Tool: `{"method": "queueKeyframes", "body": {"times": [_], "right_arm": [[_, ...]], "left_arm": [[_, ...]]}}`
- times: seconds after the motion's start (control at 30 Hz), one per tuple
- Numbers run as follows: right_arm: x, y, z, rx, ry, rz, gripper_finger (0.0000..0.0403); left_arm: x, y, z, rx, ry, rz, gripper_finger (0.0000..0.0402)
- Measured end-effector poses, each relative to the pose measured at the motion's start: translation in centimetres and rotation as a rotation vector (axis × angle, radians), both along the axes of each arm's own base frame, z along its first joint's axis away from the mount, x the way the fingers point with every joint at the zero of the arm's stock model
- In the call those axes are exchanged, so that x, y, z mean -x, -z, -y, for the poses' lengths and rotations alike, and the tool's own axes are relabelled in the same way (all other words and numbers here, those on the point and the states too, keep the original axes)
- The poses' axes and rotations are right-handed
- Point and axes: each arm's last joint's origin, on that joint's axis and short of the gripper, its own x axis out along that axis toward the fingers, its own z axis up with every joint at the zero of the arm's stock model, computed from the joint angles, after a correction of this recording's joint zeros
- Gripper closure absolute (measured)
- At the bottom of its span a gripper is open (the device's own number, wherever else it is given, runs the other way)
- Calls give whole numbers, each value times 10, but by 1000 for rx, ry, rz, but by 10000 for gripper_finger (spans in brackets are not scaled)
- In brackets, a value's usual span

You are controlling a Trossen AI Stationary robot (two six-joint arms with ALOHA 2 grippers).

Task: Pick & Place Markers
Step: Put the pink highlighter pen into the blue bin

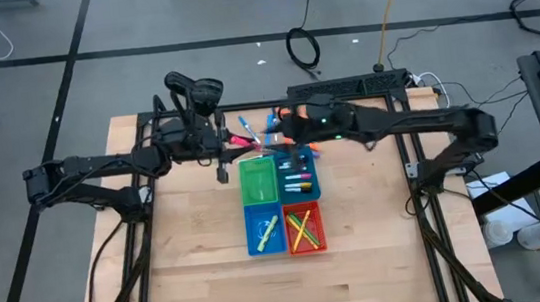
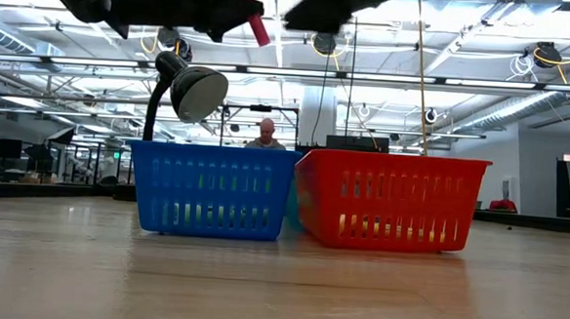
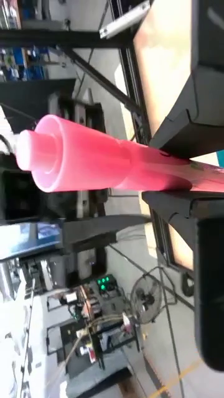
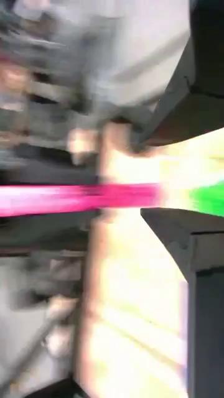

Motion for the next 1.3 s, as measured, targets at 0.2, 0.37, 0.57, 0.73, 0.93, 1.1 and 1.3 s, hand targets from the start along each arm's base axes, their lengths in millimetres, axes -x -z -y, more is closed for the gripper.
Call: {"method": "queueKeyframes", "body": {"times": [0.2,0.37,0.57,0.73,0.93,1.1,1.3], "right_arm": [[52,5,-21,-119,6,-44,230],[92,42,-35,-158,-9,41,239],[132,61,-43,-106,-56,276,243],[157,46,-49,-98,-83,419,243],[166,42,-59,-96,-138,451,243],[165,43,-62,-77,-159,442,243],[165,44,-62,-77,-155,437,243]], "left_arm": [[-5,4,22,46,167,-52,336],[-12,21,65,111,281,-220,336],[-28,63,117,224,228,-410,336],[-40,100,135,391,181,-544,336],[-46,124,137,486,127,-628,336],[-45,131,137,518,106,-679,336],[-44,131,140,538,210,-725,234]]}}
